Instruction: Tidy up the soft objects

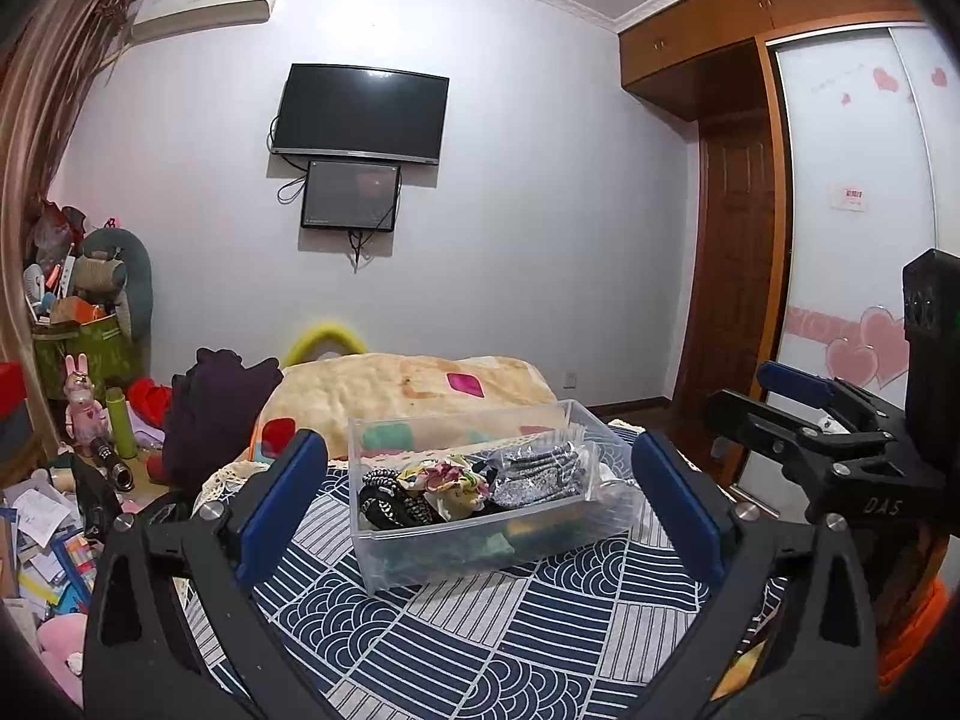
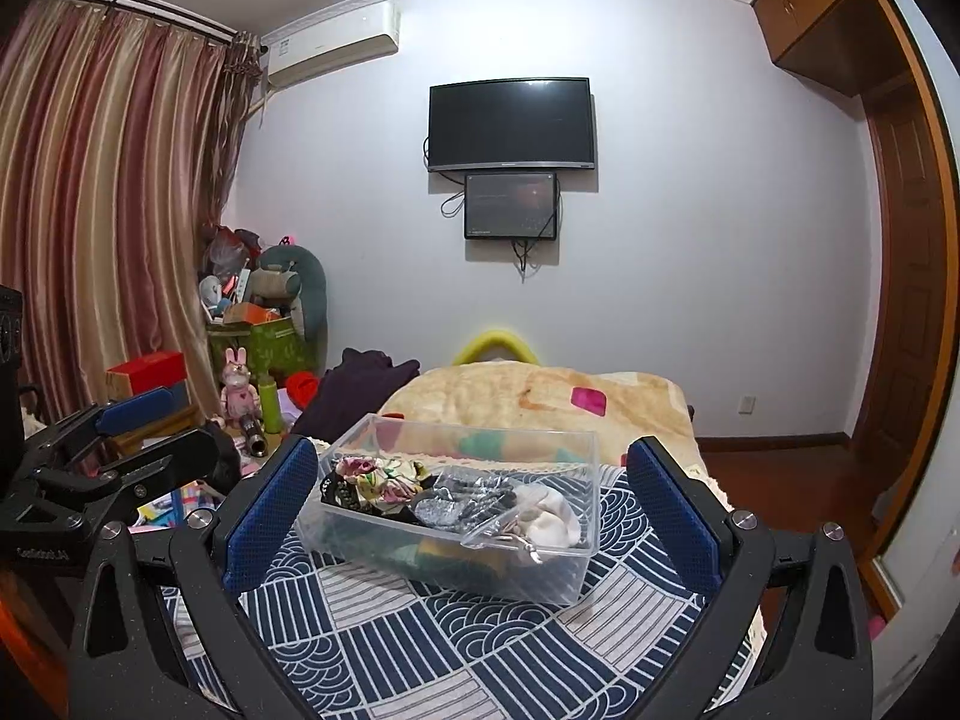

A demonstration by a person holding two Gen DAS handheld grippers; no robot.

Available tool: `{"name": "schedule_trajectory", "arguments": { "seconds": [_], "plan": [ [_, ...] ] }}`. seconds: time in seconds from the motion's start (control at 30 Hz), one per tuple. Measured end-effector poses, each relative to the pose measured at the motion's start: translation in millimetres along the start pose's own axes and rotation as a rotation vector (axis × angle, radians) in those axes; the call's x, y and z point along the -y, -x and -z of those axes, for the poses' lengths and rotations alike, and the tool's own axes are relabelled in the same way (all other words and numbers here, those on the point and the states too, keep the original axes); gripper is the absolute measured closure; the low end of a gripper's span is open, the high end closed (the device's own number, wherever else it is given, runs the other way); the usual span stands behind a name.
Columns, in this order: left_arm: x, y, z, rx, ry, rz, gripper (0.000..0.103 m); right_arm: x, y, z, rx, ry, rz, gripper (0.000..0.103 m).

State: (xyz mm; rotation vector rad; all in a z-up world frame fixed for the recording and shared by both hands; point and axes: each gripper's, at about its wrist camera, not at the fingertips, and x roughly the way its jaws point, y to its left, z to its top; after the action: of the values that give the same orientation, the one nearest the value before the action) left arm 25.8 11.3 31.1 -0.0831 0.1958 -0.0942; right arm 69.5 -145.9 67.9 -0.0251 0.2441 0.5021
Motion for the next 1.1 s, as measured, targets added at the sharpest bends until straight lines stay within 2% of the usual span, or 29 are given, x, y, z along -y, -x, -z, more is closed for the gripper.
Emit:
{"name": "schedule_trajectory", "arguments": {
  "seconds": [0.73, 0.93, 1.1],
  "plan": [
    [0.4, -1.0, 0.2, -0.005, 0.003, 0.004, 0.0, -1.8, 2.5, -0.5, 0.0, -0.004, -0.001, 0.0],
    [-2.4, -5.9, 1.0, -0.036, 0.024, 0.023, 0.0, -3.7, 4.8, -0.6, -0.001, -0.007, 0.001, 0.0],
    [-3.6, -5.6, 2.2, -0.028, 0.037, 0.015, 0.0, -3.5, 5.0, -0.2, -0.005, -0.009, 0.001, 0.0]
  ]
}}
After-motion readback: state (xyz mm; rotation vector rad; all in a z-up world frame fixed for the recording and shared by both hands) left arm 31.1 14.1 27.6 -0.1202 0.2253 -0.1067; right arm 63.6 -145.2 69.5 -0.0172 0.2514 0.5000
